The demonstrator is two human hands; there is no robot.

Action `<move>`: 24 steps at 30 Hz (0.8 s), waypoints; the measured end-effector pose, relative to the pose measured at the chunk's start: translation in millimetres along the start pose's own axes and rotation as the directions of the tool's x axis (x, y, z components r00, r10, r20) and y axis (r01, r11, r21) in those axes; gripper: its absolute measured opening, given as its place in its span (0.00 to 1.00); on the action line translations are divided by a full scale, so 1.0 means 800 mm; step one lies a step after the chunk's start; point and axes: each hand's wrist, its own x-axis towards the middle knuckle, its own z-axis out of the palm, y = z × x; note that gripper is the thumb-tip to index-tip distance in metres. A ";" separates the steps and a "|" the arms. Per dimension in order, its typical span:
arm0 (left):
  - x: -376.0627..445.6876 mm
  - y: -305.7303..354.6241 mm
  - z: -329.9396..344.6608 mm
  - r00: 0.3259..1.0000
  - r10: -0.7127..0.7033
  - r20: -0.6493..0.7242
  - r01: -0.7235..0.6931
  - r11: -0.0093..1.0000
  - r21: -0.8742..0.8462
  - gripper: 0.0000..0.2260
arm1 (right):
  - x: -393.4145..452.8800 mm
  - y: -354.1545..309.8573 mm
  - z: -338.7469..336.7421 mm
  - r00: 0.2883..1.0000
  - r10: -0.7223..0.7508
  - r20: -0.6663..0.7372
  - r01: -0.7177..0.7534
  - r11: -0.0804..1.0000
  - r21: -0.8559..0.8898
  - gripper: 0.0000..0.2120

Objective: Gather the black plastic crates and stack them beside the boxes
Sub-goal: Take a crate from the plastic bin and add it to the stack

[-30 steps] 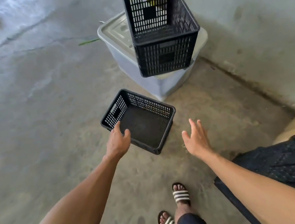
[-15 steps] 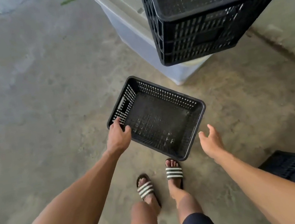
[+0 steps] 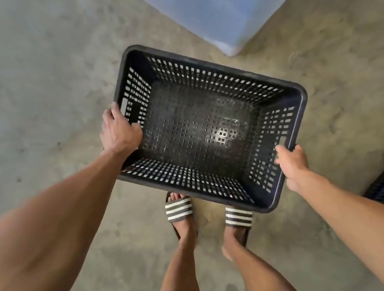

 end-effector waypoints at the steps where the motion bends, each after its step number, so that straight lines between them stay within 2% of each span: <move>1: 0.010 0.000 0.003 0.999 -0.016 -0.041 0.014 0.999 -0.028 0.30 | 0.007 0.005 0.003 1.000 0.015 0.000 -0.015 0.999 0.037 0.20; 3: 0.027 -0.001 0.006 0.994 -0.075 -0.081 0.063 0.988 -0.142 0.26 | 0.018 0.010 0.007 1.000 0.025 -0.011 -0.024 0.996 0.091 0.13; 6: 0.041 -0.001 0.005 0.985 -0.172 0.004 0.169 0.962 -0.213 0.22 | 0.029 0.008 0.007 0.999 0.036 -0.012 -0.034 0.989 0.146 0.06; 10: 0.036 0.002 -0.005 0.965 -0.249 0.079 0.261 0.933 -0.248 0.18 | 0.027 0.007 0.001 0.998 0.058 -0.029 -0.053 0.987 0.151 0.05; 15: -0.006 0.006 -0.032 0.974 -0.215 0.069 0.226 0.945 -0.235 0.14 | 0.004 -0.006 -0.042 0.993 0.013 -0.121 0.000 0.994 0.109 0.08; 19: -0.061 0.008 -0.081 0.984 -0.162 0.071 0.173 0.966 -0.194 0.13 | -0.035 -0.021 -0.108 0.992 -0.088 -0.095 0.089 0.996 0.005 0.06; 24: -0.149 0.037 -0.159 0.990 -0.132 0.050 0.140 0.960 -0.242 0.15 | -0.100 -0.056 -0.197 0.981 -0.192 0.028 0.193 0.980 -0.048 0.05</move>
